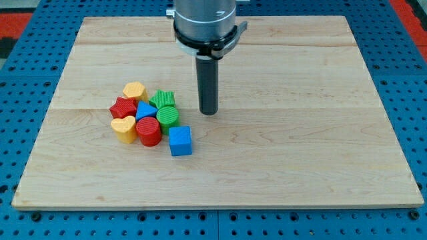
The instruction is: Separate the yellow heart and green circle from the group of blocks
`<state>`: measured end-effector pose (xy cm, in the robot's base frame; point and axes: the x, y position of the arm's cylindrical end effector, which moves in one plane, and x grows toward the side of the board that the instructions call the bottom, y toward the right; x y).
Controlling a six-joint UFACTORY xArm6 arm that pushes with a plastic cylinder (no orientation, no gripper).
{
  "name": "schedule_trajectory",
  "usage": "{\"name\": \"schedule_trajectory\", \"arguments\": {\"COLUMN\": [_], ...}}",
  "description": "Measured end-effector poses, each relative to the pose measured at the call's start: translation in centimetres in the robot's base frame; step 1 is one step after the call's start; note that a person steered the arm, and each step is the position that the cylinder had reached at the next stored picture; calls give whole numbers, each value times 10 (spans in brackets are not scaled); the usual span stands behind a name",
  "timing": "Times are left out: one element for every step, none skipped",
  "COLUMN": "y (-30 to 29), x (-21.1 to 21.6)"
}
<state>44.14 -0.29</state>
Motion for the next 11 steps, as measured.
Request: {"name": "schedule_trajectory", "arguments": {"y": [2,-97,-217,-268,-266,-261,-224,-193,-177,-160,-105], "x": [-53,-74,-79,-23,41,47,58,59,59,59,59]}}
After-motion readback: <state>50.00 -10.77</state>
